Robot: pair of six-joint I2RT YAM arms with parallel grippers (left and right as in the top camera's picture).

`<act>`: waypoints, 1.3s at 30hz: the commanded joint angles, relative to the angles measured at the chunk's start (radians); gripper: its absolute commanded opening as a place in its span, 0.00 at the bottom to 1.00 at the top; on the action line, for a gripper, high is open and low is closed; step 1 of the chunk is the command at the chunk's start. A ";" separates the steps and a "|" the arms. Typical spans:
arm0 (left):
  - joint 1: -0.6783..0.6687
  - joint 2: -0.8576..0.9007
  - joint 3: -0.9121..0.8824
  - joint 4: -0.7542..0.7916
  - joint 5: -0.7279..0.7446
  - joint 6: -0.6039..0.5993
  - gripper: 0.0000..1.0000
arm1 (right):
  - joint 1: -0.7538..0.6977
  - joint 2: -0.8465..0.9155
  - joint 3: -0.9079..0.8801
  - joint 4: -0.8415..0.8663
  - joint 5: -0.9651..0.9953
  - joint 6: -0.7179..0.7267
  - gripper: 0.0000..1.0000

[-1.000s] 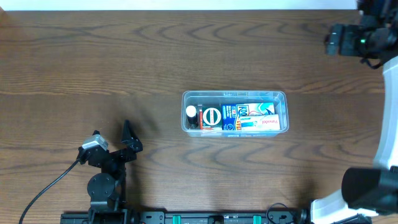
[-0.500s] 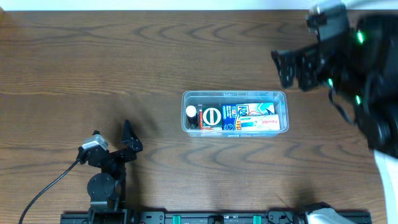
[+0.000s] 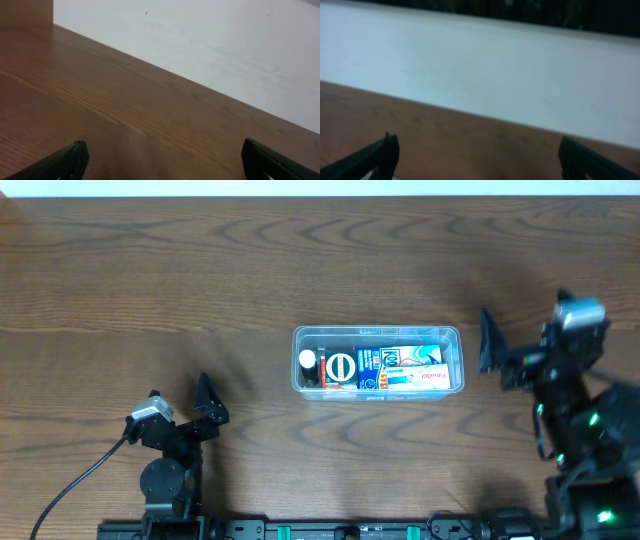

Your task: Pack container

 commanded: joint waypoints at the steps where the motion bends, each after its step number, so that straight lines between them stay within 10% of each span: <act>1: 0.005 -0.006 -0.022 -0.036 -0.012 0.021 0.98 | -0.022 -0.130 -0.200 0.080 0.003 -0.005 0.99; 14: 0.005 -0.006 -0.022 -0.036 -0.012 0.020 0.98 | -0.022 -0.468 -0.723 0.293 -0.005 -0.005 0.99; 39: 0.005 -0.006 -0.022 -0.036 -0.012 0.020 0.98 | -0.072 -0.603 -0.768 0.140 0.006 -0.039 0.99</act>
